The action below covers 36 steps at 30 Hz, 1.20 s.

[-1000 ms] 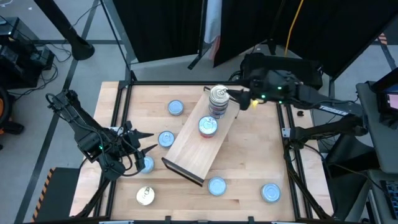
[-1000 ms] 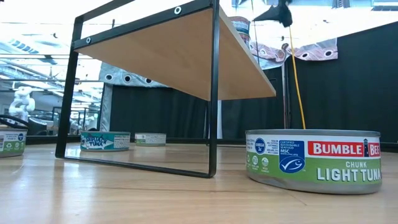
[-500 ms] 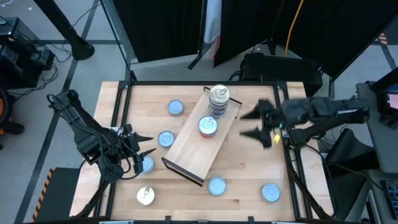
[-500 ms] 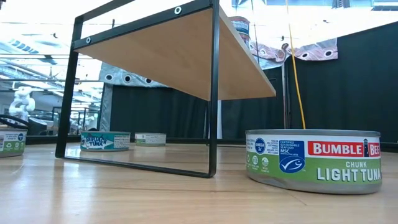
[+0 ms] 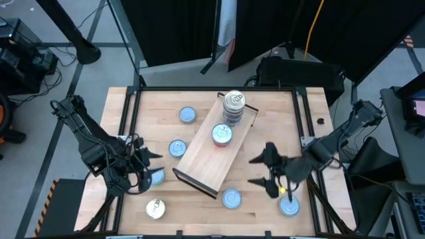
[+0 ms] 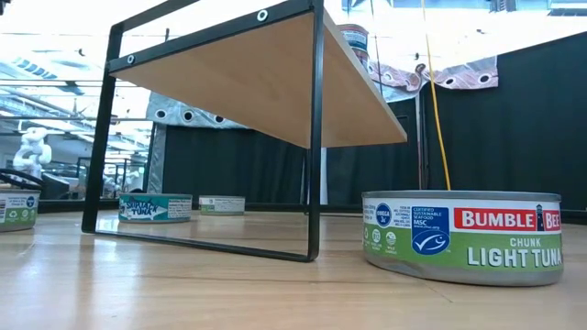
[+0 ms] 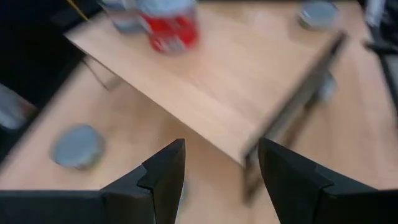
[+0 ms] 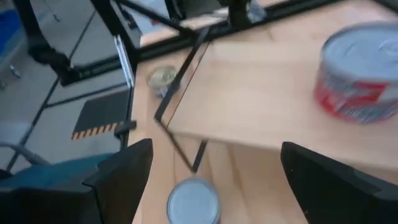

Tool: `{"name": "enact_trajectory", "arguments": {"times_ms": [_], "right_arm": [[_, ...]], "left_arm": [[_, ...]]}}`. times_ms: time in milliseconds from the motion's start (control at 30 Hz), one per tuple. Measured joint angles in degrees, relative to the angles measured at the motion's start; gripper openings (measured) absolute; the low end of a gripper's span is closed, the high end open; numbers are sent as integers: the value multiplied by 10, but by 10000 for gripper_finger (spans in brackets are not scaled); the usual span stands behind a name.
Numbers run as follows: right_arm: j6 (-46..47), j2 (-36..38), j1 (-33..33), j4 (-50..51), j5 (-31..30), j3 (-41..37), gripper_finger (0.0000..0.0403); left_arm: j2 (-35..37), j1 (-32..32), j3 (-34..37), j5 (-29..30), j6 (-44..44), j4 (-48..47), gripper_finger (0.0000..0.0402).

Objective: Stack canned seafood by type on shelf
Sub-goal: Put the green tuna can on the shelf

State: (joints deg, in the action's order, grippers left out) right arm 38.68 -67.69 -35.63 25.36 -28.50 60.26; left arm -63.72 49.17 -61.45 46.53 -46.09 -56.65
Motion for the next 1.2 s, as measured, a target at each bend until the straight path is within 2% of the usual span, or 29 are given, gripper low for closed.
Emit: {"name": "enact_trajectory", "arguments": {"times_ms": [200,367,500,700,833,1067,1200], "right_arm": [[63,-48,-62,-6,-33,-4,348],[119,-100,-86,-3,-61,-4,348],[180,-149,-87,-3,-61,-4,348],[242,-184,-87,-2,-42,-4,348],[257,-184,-89,-7,-11,-3,348],[283,-181,-98,4,-14,-3,348],[315,-186,-97,10,-32,-3,348]], "left_arm": [[0,8,0,-184,-2,0,203],[-7,45,0,-264,-46,0,202],[-40,97,0,-271,-107,-8,202],[-127,153,0,-275,-206,-99,192],[-173,159,0,-285,-246,-125,158],[-213,159,0,-299,-271,-125,94],[-222,159,1,-273,-276,-129,62]]}}
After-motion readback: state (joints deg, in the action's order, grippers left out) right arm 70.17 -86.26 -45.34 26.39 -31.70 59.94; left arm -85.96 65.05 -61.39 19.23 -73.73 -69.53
